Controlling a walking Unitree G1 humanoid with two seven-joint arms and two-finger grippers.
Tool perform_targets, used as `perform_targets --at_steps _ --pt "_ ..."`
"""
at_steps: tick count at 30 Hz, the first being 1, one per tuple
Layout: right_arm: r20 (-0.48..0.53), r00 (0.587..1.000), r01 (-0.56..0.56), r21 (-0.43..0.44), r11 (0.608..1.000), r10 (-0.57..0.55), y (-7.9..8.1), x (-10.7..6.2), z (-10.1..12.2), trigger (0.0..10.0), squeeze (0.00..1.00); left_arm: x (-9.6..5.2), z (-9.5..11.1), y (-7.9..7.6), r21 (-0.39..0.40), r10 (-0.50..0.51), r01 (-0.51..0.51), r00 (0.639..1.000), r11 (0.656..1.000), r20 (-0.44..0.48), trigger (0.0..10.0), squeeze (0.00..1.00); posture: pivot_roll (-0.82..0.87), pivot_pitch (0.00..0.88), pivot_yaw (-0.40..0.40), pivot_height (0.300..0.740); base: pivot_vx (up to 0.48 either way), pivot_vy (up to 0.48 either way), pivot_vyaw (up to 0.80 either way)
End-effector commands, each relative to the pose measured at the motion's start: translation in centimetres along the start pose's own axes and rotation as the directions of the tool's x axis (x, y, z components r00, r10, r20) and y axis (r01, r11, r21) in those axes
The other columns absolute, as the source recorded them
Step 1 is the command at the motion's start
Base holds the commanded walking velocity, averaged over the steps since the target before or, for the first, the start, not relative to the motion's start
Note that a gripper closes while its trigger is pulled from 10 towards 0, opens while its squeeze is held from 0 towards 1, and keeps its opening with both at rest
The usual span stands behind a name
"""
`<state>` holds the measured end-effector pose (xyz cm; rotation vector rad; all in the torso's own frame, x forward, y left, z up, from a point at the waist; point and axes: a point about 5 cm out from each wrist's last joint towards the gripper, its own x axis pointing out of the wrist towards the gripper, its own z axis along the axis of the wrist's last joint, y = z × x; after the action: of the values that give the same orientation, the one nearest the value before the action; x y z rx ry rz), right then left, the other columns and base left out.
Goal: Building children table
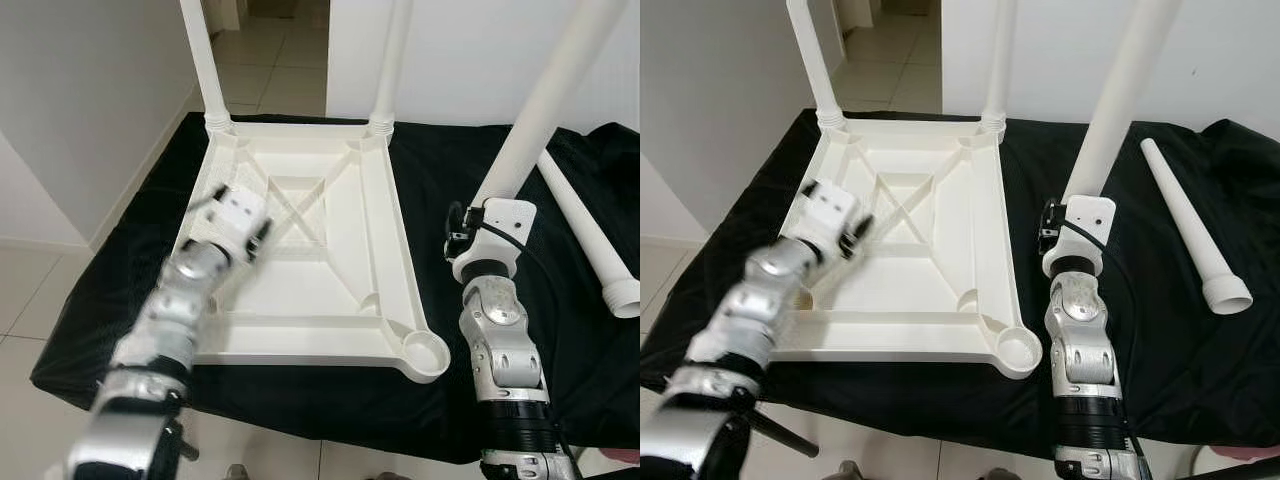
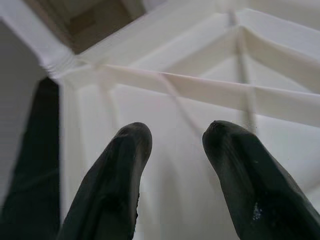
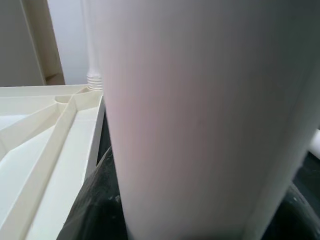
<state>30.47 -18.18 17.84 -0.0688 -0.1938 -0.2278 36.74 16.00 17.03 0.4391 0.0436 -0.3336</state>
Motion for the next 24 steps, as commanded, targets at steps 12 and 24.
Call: perform_targets --at_steps 12,24 --pt "0.017 1.0 -0.018 -0.011 1.0 0.018 0.1 0.3 0.3 10.0 0.0 -0.2 -1.9 -0.1 0.262 -0.033 0.055 0.996 0.963 -0.089 10.0 0.0 -0.07 0.0 0.025 0.74 0.0 0.0 0.0" --pt "0.022 0.999 -0.043 -0.038 0.998 0.044 0.1 0.4 0.3 10.0 0.0 -0.2 -2.1 -2.9 0.358 -0.242 0.257 0.966 0.898 -0.086 10.0 0.0 -0.08 0.0 0.021 0.74 0.0 0.0 0.0"
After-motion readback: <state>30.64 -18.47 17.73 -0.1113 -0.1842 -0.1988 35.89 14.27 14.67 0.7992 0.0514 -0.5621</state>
